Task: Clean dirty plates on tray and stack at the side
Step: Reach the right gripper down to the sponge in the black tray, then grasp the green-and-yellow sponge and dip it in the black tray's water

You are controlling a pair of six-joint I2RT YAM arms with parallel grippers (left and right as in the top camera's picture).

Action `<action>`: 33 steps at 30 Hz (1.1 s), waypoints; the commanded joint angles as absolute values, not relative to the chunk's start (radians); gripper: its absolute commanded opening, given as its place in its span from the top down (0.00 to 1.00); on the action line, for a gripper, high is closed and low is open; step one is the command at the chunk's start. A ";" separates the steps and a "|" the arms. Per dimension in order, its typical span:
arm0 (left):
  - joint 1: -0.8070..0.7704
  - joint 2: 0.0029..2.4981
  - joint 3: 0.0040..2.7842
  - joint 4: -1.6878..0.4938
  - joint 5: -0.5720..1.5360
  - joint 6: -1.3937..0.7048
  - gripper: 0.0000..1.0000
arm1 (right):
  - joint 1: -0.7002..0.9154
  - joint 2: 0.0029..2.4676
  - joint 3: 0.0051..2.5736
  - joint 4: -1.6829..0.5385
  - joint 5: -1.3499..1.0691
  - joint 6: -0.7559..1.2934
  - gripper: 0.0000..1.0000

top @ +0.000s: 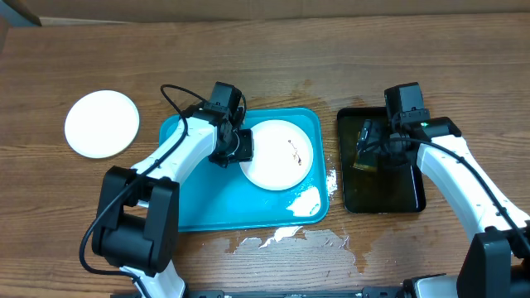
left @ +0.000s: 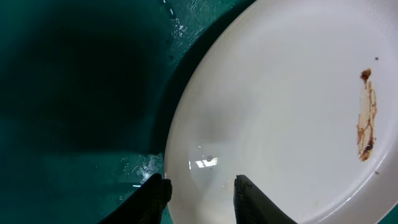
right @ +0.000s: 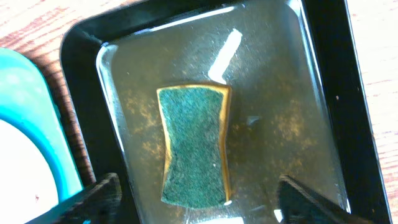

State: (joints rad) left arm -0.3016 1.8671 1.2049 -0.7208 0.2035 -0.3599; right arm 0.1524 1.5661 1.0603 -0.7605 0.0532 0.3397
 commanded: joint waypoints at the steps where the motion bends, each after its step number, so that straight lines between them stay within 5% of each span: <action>1: -0.309 1.897 1.213 -0.722 0.181 -0.360 0.62 | 0.162 1.568 1.045 -0.734 0.043 0.332 0.26; 22: -0.301 1.926 1.213 -0.706 0.156 -0.370 0.59 | 0.163 1.582 0.887 -0.501 -0.028 0.280 0.26; 33: -0.310 1.926 1.213 -0.708 0.158 -0.374 0.74 | 0.163 1.641 0.870 -0.460 -0.028 0.284 0.34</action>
